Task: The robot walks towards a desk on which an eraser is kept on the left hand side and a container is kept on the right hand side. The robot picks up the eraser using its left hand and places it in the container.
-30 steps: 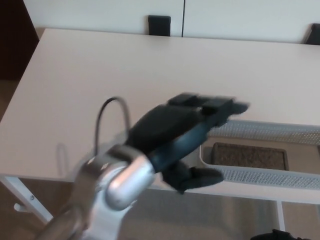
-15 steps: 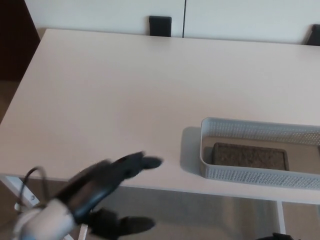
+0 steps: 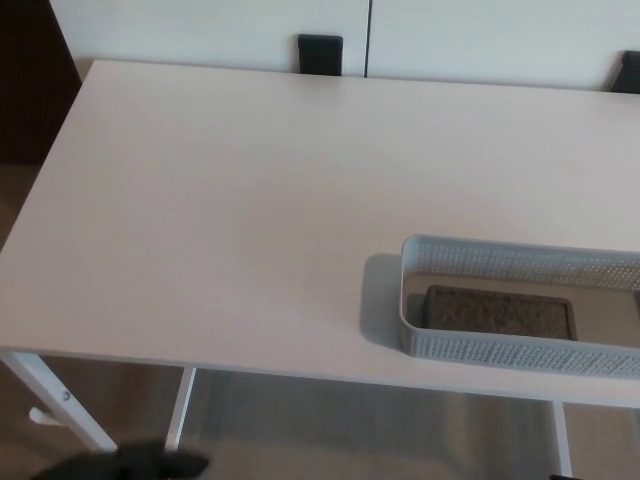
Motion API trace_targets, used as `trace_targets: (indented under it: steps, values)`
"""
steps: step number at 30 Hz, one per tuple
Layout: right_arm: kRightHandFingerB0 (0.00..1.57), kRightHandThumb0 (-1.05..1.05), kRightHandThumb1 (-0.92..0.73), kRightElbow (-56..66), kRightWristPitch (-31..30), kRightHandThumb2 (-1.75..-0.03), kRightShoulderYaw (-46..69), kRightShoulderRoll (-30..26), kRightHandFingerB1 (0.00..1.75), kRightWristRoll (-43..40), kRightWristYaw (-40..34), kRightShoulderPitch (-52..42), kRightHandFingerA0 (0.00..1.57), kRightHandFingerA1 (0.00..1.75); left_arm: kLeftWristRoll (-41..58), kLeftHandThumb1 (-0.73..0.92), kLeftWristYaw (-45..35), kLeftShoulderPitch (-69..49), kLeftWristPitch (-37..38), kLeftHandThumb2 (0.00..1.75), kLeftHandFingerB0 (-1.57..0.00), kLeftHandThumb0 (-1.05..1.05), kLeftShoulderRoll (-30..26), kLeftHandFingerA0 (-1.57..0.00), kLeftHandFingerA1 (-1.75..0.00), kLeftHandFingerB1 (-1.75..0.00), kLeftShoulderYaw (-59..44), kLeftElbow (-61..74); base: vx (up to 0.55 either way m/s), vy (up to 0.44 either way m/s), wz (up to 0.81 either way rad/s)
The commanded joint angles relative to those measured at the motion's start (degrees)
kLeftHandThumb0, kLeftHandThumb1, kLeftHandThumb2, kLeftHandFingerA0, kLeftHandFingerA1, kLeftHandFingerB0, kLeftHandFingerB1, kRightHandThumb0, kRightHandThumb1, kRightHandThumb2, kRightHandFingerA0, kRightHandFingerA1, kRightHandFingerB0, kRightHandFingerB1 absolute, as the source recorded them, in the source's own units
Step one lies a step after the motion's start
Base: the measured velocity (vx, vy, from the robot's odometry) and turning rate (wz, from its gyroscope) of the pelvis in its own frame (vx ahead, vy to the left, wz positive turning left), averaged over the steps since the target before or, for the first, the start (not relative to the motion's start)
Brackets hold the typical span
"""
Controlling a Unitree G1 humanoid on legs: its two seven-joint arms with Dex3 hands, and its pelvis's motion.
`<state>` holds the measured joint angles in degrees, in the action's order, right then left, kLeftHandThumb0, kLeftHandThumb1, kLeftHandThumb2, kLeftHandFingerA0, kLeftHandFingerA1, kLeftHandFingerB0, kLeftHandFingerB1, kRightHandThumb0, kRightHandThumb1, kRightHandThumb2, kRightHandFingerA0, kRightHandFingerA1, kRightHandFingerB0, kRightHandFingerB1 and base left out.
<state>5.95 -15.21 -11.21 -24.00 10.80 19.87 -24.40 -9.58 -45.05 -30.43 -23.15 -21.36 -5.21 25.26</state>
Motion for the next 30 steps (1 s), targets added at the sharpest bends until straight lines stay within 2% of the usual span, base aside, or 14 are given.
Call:
trace_targets:
  steps: [1,2,3,4,5,6,7,8,9,10,11,17,20,30]
  values:
    - [0.27,-0.31,-0.64,-4.48,3.15,-0.59,2.58,-0.07,0.36,-0.69,-2.19,-2.06,0.44,0.42,12.34,0.73,-16.35,-7.42,30.35,0.63,-0.34,-0.71,-8.42,-0.32,-0.35,-0.32,-4.9,-27.99,0.0,0.0,0.0]
    - [0.27,-0.31,-0.64,-4.49,3.19,-0.6,2.56,0.12,0.36,-0.66,-2.36,-2.08,0.44,0.42,9.18,0.68,-9.94,-6.22,27.92,0.61,-0.32,-0.7,-6.82,-0.29,-0.36,-0.32,-4.03,-30.03,0.0,0.0,0.0]
    - [0.27,-0.31,-0.64,-4.47,3.15,-0.6,2.52,0.31,0.36,-0.64,-2.49,-2.15,0.44,0.42,8.09,0.65,-7.23,-5.8,25.39,0.6,-0.29,-0.69,-5.96,-0.27,-0.36,-0.31,-3.9,-30.39,0.0,0.0,0.0]
    - [0.16,-0.25,-0.45,-4.47,3.14,-0.88,2.49,0.58,0.49,-0.59,-2.75,-2.2,0.36,0.58,5.79,0.59,-2.49,-5.04,23.03,0.6,-0.27,-0.72,-4.73,-0.23,-0.35,-0.31,-3.39,-31.29,0.0,0.0,0.0]
    - [0.16,-0.24,-0.45,-4.45,3.18,-0.88,2.51,0.82,0.49,-0.49,-3.06,-2.19,0.36,0.58,2.35,0.6,3.85,-3.47,22.65,0.59,-0.24,-0.72,-3.42,-0.2,-0.34,-0.3,-2.22,-33.99,0.0,0.0,0.0]
    - [0.16,-0.24,-0.45,-4.32,3.19,-0.88,2.49,0.92,0.49,-0.42,-3.19,-2.27,0.36,0.58,1.01,0.6,6.46,-2.41,22.77,0.59,-0.24,-0.72,-2.9,-0.2,-0.34,-0.3,-1.71,-36.02,0.0,0.0,0.0]
    - [0.16,-0.25,-0.45,-4.44,3.54,-0.88,2.64,0.93,0.49,-0.48,-3.25,-2.15,0.36,0.58,-0.16,0.48,9.69,-0.72,22.36,0.79,-0.17,-0.73,-1.82,-0.14,-0.43,-0.39,-1.32,-38.34,0.0,0.0,0.0]
    - [0.16,-0.25,-0.45,-4.64,3.65,-0.88,2.93,0.96,0.49,-0.66,-3.23,-1.68,0.36,0.58,-1.35,0.47,12.53,1.05,21.0,0.8,-0.16,-0.72,-0.98,-0.11,-0.44,-0.4,-0.81,-39.3,0.0,0.0,0.0]
    - [0.27,-0.31,-0.64,-4.45,3.52,-0.6,3.05,0.81,0.36,-0.43,-3.37,-1.45,0.44,0.42,-1.68,0.47,14.73,2.58,21.03,0.79,-0.16,-0.7,0.11,-0.11,-0.44,-0.41,-0.81,-40.45,0.0,0.0,0.0]
    - [0.28,-0.32,-0.64,-4.62,3.71,-0.6,2.99,0.57,0.36,0.06,-3.65,-1.09,0.45,0.42,-1.77,0.47,16.21,3.6,21.83,0.81,-0.18,-0.7,0.85,-0.13,-0.48,-0.42,-0.89,-41.31,0.0,0.0,0.0]
    - [0.28,-0.32,-0.64,-4.59,3.6,-0.6,3.05,0.5,0.36,0.23,-3.76,-0.83,0.44,0.41,-1.67,0.6,17.39,4.09,21.84,0.58,-0.25,-0.65,1.42,-0.19,-0.37,-0.29,-1.08,-41.4,0.0,0.0,0.0]
    - [0.28,-0.32,-0.64,-4.83,3.38,-0.6,3.73,1.11,0.37,-0.51,-4.01,-0.28,0.45,0.43,-1.74,0.6,22.71,6.88,26.76,0.58,-0.31,-0.6,1.63,-0.28,-0.41,-0.32,-2.08,-49.06,0.0,0.0,0.0]
    - [0.28,-0.32,-0.63,-4.92,3.44,-0.59,3.82,1.36,0.37,-0.46,-4.11,-0.17,0.45,0.43,-2.91,0.6,24.83,7.68,29.77,0.57,-0.32,-0.61,0.41,-0.28,-0.43,-0.33,-1.38,-52.41,0.0,0.0,0.0]
    - [0.29,-0.33,-0.63,-4.15,3.93,-0.59,4.26,1.66,0.38,-0.28,-4.6,-1.22,0.45,0.44,-4.66,0.6,27.75,8.41,32.55,0.59,-0.32,-0.56,-1.12,-0.26,-0.41,-0.32,1.42,-55.22,0.0,0.0,0.0]
